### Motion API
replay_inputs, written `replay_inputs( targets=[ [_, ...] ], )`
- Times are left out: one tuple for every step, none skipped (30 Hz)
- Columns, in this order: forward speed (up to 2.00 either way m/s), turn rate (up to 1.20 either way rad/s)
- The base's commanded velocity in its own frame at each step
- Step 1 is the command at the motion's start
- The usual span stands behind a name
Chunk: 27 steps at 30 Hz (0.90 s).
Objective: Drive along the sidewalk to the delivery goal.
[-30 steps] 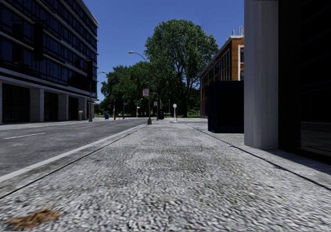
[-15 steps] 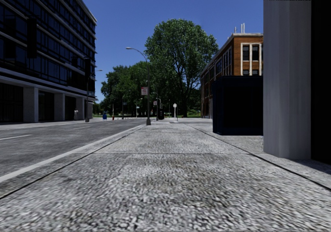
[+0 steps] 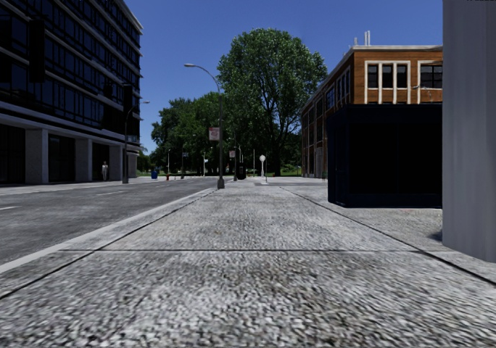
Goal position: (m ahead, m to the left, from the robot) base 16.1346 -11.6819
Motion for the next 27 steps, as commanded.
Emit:
replay_inputs(
  targets=[
    [2.00, 0.00],
    [2.00, 0.00],
    [2.00, 0.00],
    [2.00, 0.00],
    [2.00, 0.00],
    [2.00, 0.00],
    [2.00, 0.00],
    [2.00, 0.00],
    [2.00, 0.00],
    [2.00, 0.00],
    [2.00, 0.00],
    [2.00, 0.00],
    [2.00, 0.00],
    [2.00, 0.00],
    [2.00, 0.00],
    [2.00, 0.00],
    [2.00, 0.00],
    [2.00, 0.00],
    [2.00, 0.00],
    [2.00, 0.00],
    [2.00, 0.00],
    [2.00, 0.00],
    [2.00, 0.00],
    [2.00, 0.00],
    [2.00, 0.00],
    [2.00, 0.00],
    [2.00, 0.00]
  ],
)
